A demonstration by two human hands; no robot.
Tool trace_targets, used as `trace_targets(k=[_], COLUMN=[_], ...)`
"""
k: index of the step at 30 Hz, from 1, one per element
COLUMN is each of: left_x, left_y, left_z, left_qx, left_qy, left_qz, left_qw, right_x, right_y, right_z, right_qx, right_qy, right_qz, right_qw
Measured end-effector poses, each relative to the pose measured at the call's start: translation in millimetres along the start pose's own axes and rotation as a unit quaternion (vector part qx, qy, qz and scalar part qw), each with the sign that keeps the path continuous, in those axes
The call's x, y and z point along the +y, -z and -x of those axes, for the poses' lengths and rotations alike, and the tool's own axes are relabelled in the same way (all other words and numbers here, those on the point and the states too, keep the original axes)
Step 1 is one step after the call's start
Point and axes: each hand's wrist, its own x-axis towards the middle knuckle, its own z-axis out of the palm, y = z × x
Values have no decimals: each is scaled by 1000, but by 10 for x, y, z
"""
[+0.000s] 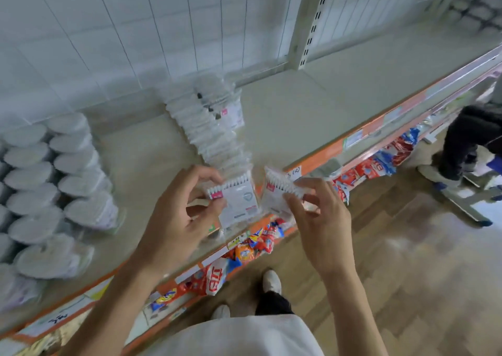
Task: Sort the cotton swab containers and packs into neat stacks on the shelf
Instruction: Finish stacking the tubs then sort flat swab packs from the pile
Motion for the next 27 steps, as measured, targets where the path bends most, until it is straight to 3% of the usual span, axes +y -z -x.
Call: trace_targets(k=[9,14,21,27], left_x=[230,272,396,443], left_y=[-250,-402,-524,-660], left_z=[-486,-614,-518,-394], left_qx=[159,226,272,309], left_qy=[-18,-2,8,60], left_qz=[-41,-101,-247,-194], left_qw=[986,969,930,929], right_x=[119,198,191,195], right_y=[108,-104,-622,-981], right_z=[-1529,-2134,-2521,-2641], right_qx=[-67,-124,-200,-262], right_qy=[173,254,328,329], right_qz=[47,15,33,72], right_qw=[981,959,923,904])
